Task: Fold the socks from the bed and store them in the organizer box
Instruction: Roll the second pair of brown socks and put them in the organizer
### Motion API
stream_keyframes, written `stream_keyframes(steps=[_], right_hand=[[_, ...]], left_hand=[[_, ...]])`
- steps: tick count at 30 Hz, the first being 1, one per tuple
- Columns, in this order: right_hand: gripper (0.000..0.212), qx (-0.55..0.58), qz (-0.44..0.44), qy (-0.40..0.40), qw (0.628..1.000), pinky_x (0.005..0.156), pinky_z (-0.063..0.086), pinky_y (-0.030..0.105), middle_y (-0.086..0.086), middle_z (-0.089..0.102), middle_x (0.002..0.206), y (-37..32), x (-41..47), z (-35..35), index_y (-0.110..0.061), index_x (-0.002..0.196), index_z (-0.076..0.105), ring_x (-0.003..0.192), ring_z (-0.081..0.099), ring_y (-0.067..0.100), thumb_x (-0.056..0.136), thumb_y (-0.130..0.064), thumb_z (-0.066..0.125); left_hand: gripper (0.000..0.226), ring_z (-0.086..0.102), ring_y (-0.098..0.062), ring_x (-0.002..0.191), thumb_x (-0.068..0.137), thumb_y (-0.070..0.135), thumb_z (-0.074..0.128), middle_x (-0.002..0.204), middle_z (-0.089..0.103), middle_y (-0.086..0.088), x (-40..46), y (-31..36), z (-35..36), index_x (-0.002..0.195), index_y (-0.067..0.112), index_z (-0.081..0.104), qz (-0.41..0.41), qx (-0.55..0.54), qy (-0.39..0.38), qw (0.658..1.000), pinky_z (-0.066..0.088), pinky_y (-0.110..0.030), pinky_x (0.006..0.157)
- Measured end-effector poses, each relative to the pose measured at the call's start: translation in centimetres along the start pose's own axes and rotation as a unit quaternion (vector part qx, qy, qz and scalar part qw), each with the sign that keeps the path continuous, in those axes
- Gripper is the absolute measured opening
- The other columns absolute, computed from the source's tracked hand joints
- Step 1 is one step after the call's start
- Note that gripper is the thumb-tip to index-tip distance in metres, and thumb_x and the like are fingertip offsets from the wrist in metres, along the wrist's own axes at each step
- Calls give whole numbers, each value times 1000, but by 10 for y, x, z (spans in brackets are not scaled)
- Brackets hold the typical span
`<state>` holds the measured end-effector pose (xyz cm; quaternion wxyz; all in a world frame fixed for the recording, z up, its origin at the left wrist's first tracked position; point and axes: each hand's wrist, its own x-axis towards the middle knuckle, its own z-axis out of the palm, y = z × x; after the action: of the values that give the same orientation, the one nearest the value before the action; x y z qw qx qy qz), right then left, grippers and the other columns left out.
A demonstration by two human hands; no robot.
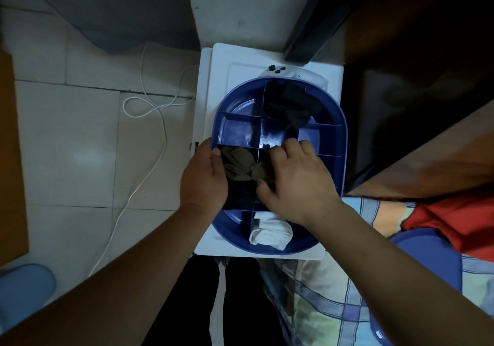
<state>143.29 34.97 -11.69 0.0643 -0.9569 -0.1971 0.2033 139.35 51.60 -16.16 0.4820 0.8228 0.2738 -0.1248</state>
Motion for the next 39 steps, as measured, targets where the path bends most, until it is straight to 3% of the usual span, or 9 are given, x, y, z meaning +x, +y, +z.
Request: stream_keyframes(steps=[7, 11, 14, 17, 21, 26, 30, 35, 39], right_hand=[[25, 41, 17, 65, 997, 72, 52, 43, 12, 56, 101, 4, -5, 5, -7, 98, 69, 98, 50, 35, 85, -28, 68], [12, -12, 42, 73, 996, 68, 49, 43, 17, 59, 90, -6, 4, 10, -2, 82, 66, 87, 55, 39, 73, -5, 74], [13, -32, 46, 67, 996, 64, 45, 40, 19, 61, 85, -14, 9, 11, -1, 77, 65, 83, 56, 39, 67, 6, 71], [19, -17, 55, 52, 997, 68, 44, 41, 19, 60, 96, -15, 12, 10, -1, 91, 66, 92, 54, 40, 73, 2, 70], [58, 84, 54, 103, 990, 91, 49, 43, 20, 53, 128, 5, -11, 11, -1, 129, 53, 115, 51, 38, 81, -25, 76], [57, 66, 30, 120, 990, 113, 37, 51, 28, 45, 144, 8, -34, 30, 10, 141, 42, 136, 42, 41, 94, -18, 61], [46, 52, -10, 149, 987, 99, 51, 49, 24, 60, 129, 11, -25, 37, 7, 129, 58, 119, 56, 43, 86, -1, 71], [29, 40, -54, 168, 984, 68, 58, 43, 15, 71, 102, 14, -9, 33, 1, 108, 72, 90, 64, 38, 80, -2, 77], [23, 31, -60, 154, 986, 61, 59, 41, 15, 74, 90, 13, -2, 29, 0, 99, 75, 78, 67, 38, 78, -5, 80]], left_hand=[[31, 56, -12, 85, 104, 28, 29, 94, 60, 6, -1, 0, 3, 121, 23, 54, -4, -6, 9, 1000, 38, -25, 71], [31, 53, -6, 82, 105, 28, 29, 90, 56, 13, 0, -2, 2, 122, 24, 54, -1, 0, 6, 1000, 35, -9, 65], [31, 56, -10, 85, 104, 28, 29, 93, 60, 9, 0, -1, 1, 121, 23, 55, -5, -8, 3, 1000, 39, -23, 73], [32, 57, -11, 89, 104, 28, 29, 99, 62, 7, -1, 1, 1, 124, 24, 54, -14, -18, 3, 1000, 38, -24, 77], [31, 56, -10, 87, 104, 28, 30, 96, 60, 9, -2, 1, 1, 123, 24, 55, -12, -20, 4, 1000, 37, -24, 76], [33, 56, -13, 89, 105, 28, 29, 98, 61, 7, -2, 1, 2, 126, 23, 54, -10, -17, 6, 1000, 38, -24, 78], [34, 57, -13, 90, 105, 29, 28, 99, 61, 7, -2, 0, 0, 127, 23, 53, -8, -14, -1, 1000, 39, -24, 78], [34, 58, -14, 89, 105, 29, 28, 99, 63, 4, -1, -1, 0, 125, 22, 54, -6, -15, -6, 1000, 39, -26, 75], [32, 58, -14, 88, 105, 29, 28, 97, 62, 6, 0, -1, -1, 123, 24, 54, -4, -14, -8, 1000, 40, -26, 75]])
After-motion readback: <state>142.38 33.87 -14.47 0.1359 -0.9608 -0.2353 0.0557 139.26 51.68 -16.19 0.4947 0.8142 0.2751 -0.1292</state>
